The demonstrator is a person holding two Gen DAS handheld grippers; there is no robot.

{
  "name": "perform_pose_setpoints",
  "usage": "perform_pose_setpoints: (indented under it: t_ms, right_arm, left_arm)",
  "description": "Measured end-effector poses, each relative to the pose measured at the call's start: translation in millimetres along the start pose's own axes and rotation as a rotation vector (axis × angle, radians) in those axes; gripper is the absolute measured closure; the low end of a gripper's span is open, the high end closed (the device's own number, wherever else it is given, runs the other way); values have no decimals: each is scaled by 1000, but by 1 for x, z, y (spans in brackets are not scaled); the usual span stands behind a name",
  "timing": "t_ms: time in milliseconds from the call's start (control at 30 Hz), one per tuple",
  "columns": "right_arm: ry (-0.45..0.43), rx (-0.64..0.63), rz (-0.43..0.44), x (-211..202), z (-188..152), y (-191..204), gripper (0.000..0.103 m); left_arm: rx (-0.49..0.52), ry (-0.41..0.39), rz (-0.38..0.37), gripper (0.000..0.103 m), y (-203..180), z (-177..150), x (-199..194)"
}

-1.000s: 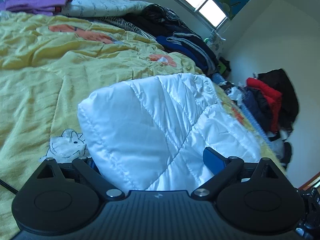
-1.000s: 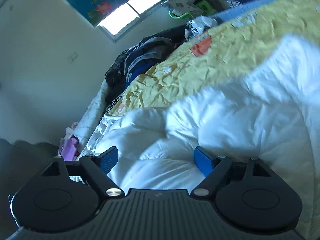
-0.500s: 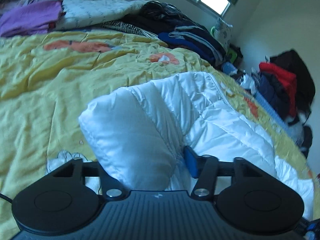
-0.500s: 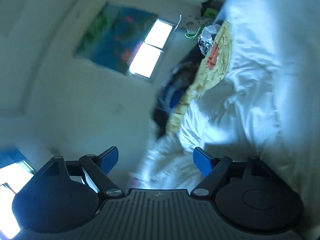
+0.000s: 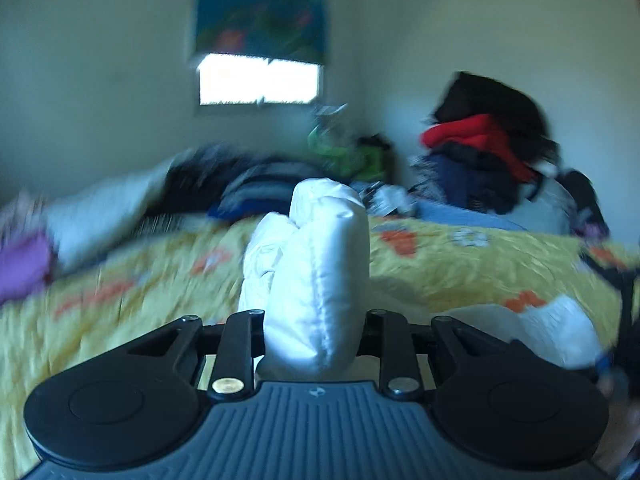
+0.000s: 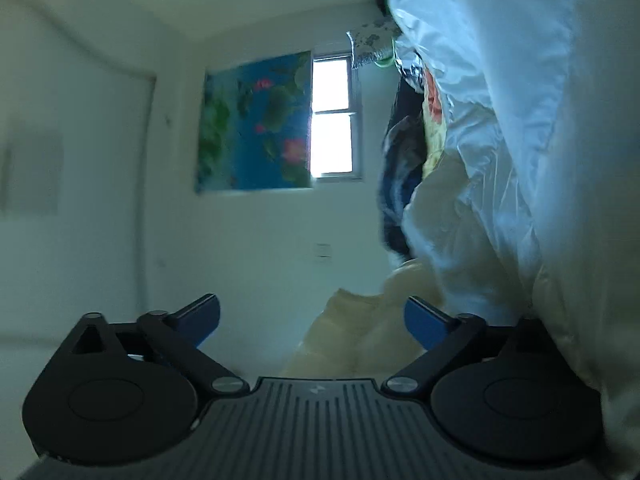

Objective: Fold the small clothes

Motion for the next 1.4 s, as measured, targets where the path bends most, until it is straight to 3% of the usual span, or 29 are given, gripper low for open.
perform_pose_setpoints:
  t_ms: [133,300,400,533,633,733,833,867,900,967,1067,1167,1300,1400]
  right_arm:
    - [-27,23,54,-20,13,22,2]
    - [-123,-114,-13,-52,33,52,2]
    - [-60,-200,-39,-49,31,68,2]
    - [53,-448,-234,-33,17,94,2]
    - [111,-565,-385,-25,8,97,2]
    - [175,-564,-386,-17,1,93,3]
    - [231,-677,-445,-12,-14,93,18]
    - [250,-709,-477,-8,-17,89,29]
    - [261,-738,-511,-5,-19,86,48]
    - [285,-783,-546,0,-24,79,63]
    - [283,-812,-530,3,-28,75,66]
    - [258,-808,-485,-1,-30,83,71]
    - [219,-825,-448,-4,-27,96,77]
    - [194,-852,-464,-11,-22,105,79]
  left_arm:
    - [177,-113,-78,77,-46,-2,-29]
    - [379,-169,-228,77,-101,-25,-56]
    - [487,-177,-340,77,-135,-40,-65]
    - [628,-150,-469,77,-174,-68,-63]
    - [676,-152,-515,77,-188,-84,-63]
    - [682,-166,-544,77,-189,-92,-63]
    - [677,-185,-577,76,-184,-96,-61]
    - [686,-196,-579,74,-183,-98,-61]
    - [699,-212,-574,71,-182,-100,-61]
    - [717,-227,-590,53,-179,-107,-66]
    - [735,-247,-607,26,-170,-113,-74]
    - [720,-287,-632,26,-155,-109,-90]
    - [596,-318,-664,24,-121,-80,-107]
    - [453,-332,-623,9,-100,-43,-94]
Point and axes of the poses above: each gripper's, at about its wrist camera, not at the fingertips, and x roughly the way its jaws point, y to its left, z to its top, the point moved 5 cm from there along x, roughly the way its jaws point, and after that the axes turned 4 degrees about z, right-handed, at the moved point
